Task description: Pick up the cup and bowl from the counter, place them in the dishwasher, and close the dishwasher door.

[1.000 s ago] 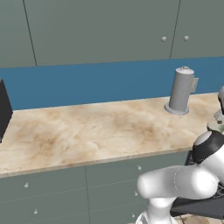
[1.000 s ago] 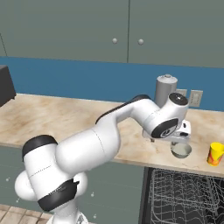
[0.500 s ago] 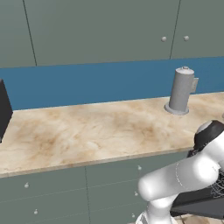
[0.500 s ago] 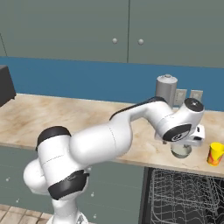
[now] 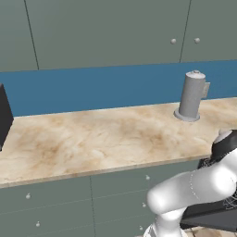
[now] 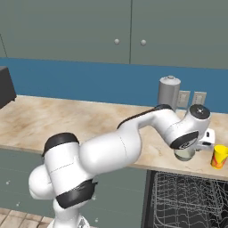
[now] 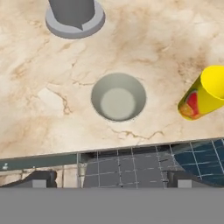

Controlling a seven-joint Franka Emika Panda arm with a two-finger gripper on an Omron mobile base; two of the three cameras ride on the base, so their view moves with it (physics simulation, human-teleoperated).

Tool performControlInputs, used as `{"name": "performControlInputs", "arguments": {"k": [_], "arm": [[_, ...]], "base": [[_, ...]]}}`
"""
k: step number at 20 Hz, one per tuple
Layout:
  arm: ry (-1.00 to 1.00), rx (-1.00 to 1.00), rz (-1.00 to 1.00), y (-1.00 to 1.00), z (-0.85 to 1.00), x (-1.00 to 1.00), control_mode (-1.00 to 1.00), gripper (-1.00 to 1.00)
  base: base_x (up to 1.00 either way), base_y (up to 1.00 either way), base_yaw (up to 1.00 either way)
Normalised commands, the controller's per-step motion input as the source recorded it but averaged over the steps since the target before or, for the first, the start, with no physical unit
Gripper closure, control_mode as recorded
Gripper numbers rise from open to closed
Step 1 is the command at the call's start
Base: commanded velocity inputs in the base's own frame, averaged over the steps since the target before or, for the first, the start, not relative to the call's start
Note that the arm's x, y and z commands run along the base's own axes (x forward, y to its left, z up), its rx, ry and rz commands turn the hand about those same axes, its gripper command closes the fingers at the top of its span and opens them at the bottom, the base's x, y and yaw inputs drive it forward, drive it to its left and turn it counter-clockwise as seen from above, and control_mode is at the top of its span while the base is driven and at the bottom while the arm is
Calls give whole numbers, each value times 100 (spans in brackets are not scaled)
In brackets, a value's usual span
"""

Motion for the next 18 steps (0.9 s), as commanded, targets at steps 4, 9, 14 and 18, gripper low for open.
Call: {"name": "performControlInputs", "arguments": {"k": [4, 9, 14, 18], "arm": [[0, -20, -4, 0, -40, 22, -100, -100], [-2, -16, -6, -11, -16, 17, -100, -100], [-1, -4, -5, -28, -1, 25, -100, -100], [0, -1, -4, -32, -2, 23, -100, -100]], "base": [[0, 0, 0], [0, 0, 0], [0, 0, 0], [0, 0, 0]]}}
